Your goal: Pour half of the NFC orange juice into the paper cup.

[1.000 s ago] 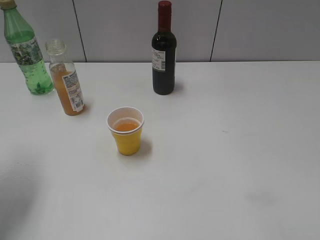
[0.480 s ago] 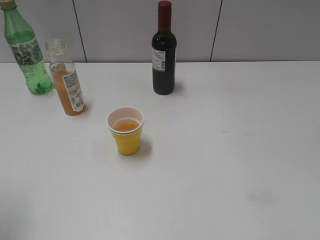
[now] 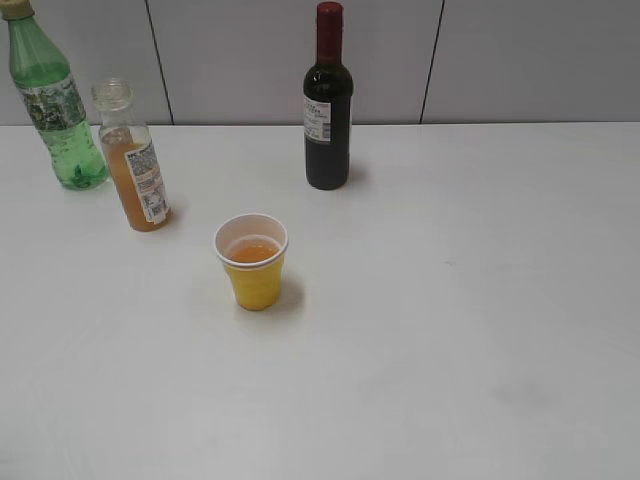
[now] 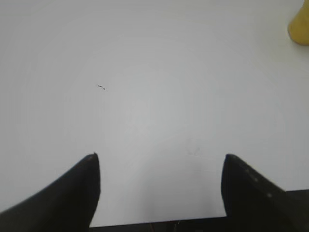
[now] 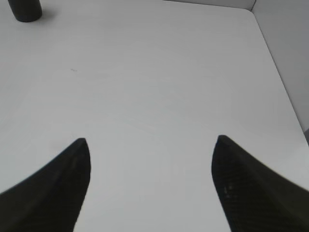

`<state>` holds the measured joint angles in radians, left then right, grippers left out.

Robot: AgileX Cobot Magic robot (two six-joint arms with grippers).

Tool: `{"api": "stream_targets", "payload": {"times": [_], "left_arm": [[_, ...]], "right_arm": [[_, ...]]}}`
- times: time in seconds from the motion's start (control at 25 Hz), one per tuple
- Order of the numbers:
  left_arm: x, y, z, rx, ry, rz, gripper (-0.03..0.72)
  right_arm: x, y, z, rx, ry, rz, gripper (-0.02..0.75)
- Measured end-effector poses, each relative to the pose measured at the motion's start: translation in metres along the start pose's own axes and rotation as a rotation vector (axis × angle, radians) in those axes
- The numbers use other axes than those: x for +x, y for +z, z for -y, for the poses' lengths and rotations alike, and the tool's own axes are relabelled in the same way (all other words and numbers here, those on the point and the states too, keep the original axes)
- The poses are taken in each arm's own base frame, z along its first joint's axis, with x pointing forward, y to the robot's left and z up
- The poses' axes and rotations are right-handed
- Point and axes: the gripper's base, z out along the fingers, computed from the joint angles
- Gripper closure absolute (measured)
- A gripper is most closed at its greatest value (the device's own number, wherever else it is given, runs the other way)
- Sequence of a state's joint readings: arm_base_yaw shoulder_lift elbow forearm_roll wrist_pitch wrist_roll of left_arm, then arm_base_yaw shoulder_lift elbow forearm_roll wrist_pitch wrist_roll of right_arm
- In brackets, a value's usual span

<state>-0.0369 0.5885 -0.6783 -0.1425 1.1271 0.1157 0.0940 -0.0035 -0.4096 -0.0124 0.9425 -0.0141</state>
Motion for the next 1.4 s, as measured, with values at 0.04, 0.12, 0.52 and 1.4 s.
{"api": "stream_targets", "payload": {"times": [0.04, 0.12, 0.52, 1.4], "left_arm": [[0.005, -0.002, 0.001, 0.000, 0.001, 0.007, 0.096], [0.015, -0.007, 0.002, -0.002, 0.006, 0.044, 0.096], [0.059, -0.014, 0.004, -0.018, 0.010, 0.281, 0.096], [0.084, -0.031, 0.007, -0.028, 0.013, 0.507, 0.096]], "right_arm": [[0.000, 0.000, 0.000, 0.000, 0.000, 0.000, 0.146], [0.000, 0.000, 0.000, 0.000, 0.000, 0.000, 0.146], [0.000, 0.000, 0.000, 0.000, 0.000, 0.000, 0.146], [0.000, 0.000, 0.000, -0.001, 0.000, 0.000, 0.146]]}}
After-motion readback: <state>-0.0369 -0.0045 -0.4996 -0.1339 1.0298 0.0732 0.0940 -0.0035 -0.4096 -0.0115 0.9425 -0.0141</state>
